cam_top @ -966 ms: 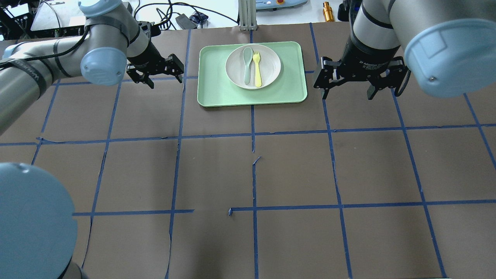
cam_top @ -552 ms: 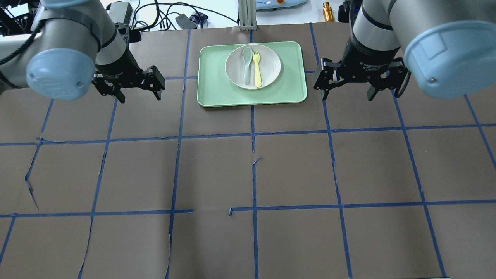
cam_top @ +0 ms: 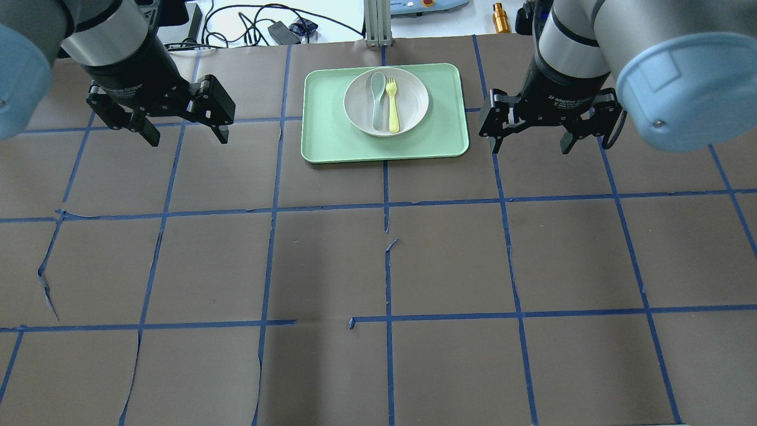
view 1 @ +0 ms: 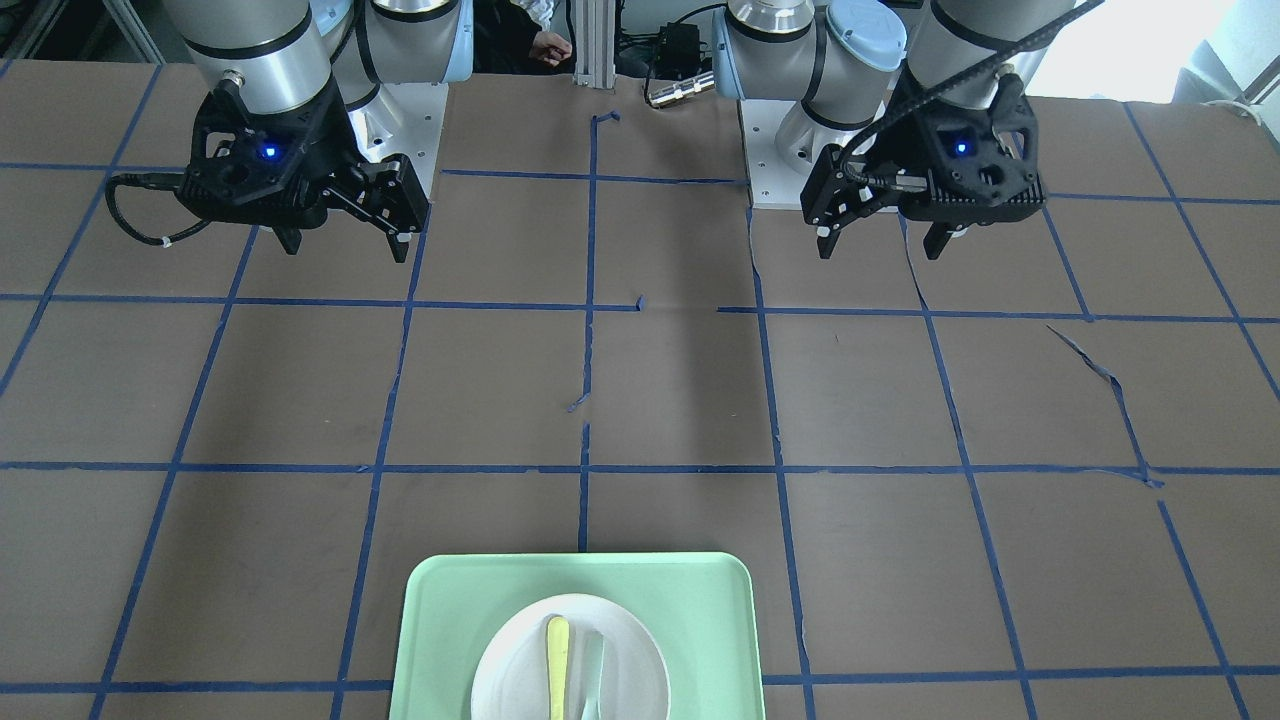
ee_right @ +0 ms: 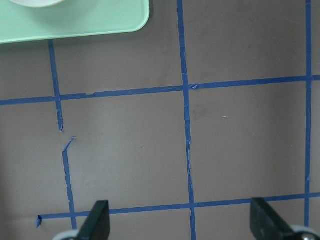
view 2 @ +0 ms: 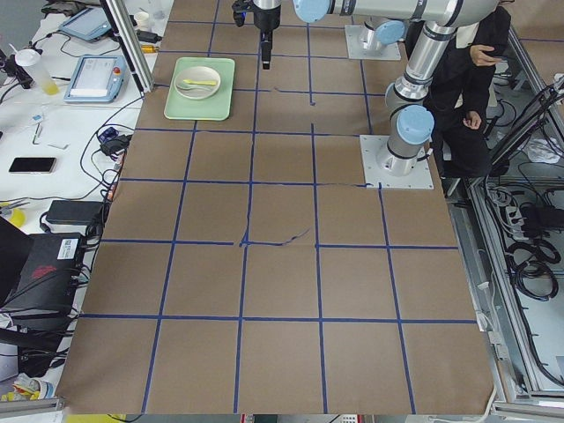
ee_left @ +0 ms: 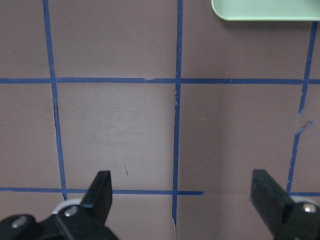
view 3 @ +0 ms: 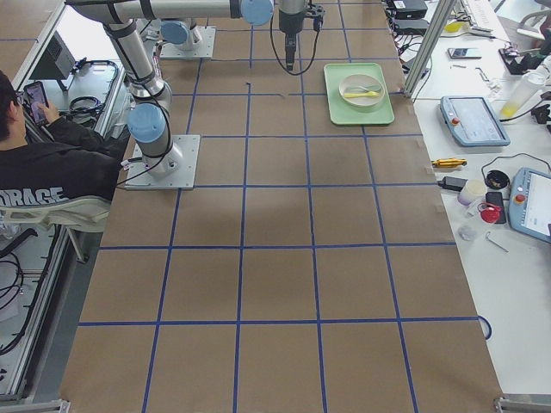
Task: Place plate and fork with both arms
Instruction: 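Move the right gripper over the plate above the yellow fork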
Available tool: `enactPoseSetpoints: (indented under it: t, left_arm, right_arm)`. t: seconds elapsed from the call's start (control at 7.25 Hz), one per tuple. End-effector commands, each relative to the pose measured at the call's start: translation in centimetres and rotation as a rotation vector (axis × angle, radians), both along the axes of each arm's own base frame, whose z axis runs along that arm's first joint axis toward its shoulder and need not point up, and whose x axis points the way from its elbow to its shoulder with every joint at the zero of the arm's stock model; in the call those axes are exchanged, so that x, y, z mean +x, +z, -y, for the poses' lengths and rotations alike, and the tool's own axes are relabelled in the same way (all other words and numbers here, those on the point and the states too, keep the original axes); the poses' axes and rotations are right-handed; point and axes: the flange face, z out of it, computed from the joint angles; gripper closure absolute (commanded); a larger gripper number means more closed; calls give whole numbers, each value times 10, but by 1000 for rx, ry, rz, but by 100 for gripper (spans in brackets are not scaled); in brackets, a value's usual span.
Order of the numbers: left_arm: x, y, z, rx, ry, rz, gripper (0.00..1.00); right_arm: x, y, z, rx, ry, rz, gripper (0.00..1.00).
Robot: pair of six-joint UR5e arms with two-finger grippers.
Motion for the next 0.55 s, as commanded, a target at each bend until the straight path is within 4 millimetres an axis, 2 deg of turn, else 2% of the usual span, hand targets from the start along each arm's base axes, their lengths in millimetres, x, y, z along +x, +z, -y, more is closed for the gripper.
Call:
enactPoseSetpoints:
  t: [0.0,0.28,0.41]
  left_arm:
    - [0,4,-4,7,4,-2,0]
    - [-4,-5,-3,22,-8,-24,0]
    - [-5,-6,-2,24,-10,-38,0]
  right_arm:
    - [1,-5,3,-18,8,4,0]
    - [5,-27,41,-56,52,4,0]
    - [12,-27,63,-55,118,22,0]
